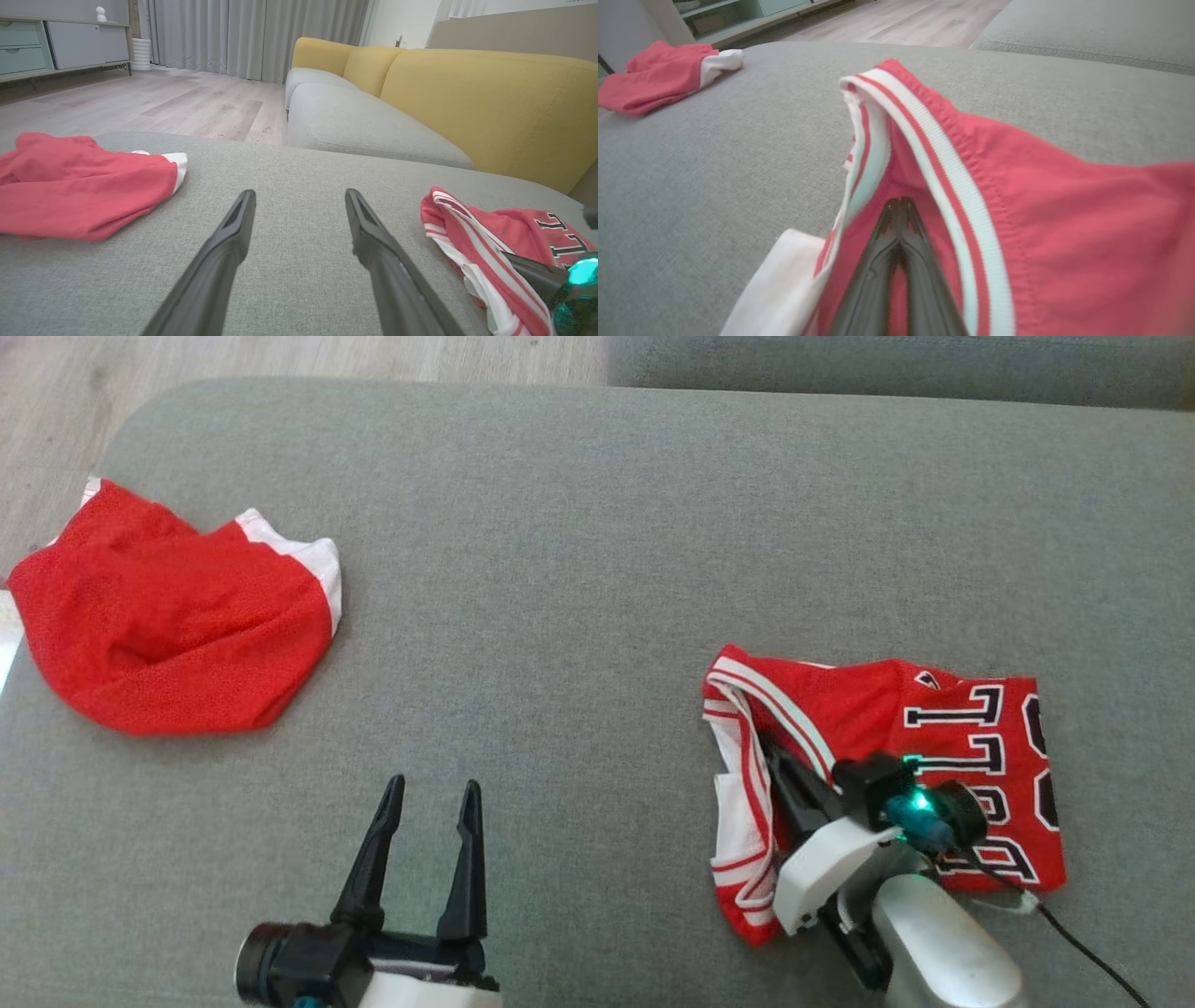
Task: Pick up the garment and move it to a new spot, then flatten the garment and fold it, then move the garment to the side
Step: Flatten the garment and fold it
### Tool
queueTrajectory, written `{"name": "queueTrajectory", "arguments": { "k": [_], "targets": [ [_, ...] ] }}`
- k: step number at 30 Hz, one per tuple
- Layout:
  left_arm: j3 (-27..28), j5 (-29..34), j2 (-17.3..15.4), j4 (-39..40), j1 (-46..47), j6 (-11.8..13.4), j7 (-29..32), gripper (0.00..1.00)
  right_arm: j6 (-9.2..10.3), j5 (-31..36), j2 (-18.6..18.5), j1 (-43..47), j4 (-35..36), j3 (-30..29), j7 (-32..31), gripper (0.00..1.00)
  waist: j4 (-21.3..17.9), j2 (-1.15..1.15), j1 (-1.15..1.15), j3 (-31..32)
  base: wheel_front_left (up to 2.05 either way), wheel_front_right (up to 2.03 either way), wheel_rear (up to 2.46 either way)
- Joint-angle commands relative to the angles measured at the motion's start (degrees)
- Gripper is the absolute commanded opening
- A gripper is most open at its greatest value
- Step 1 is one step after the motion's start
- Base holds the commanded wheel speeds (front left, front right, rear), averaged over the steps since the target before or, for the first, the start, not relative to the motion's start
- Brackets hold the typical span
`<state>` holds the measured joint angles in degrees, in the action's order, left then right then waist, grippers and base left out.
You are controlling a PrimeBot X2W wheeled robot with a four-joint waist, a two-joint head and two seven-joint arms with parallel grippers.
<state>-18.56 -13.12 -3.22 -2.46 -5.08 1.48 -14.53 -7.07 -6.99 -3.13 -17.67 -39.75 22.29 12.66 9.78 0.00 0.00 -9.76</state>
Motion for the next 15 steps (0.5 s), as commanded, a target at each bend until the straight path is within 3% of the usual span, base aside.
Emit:
{"name": "queueTrajectory", "arguments": {
  "k": [1, 10, 15],
  "targets": [
    [1.48, -0.24, 0.35, 1.67, 1.32, 0.13, -0.47, 1.00, -0.42, -0.16, 0.24, -1.39, 0.76, 1.79, -0.20, 0.00, -0.06, 0.00, 0.00, -0.02, 0.00, 0.00, 0.00],
    [1.84, -0.13, 0.35, 1.07, 1.37, -0.18, -0.47, 1.00, -0.42, -8.20, 0.24, -3.14, 1.60, 11.66, -0.48, 0.00, -1.53, 0.00, 0.00, 1.24, 0.00, 0.00, 0.00],
    [3.17, 0.30, 0.35, 0.67, 1.30, -0.58, -0.47, 1.00, -0.42, -11.77, 0.25, -3.67, 2.48, 13.51, 0.65, 0.00, -3.16, 0.00, 0.00, 2.82, 0.00, 0.00, 0.00]
  ]
}}
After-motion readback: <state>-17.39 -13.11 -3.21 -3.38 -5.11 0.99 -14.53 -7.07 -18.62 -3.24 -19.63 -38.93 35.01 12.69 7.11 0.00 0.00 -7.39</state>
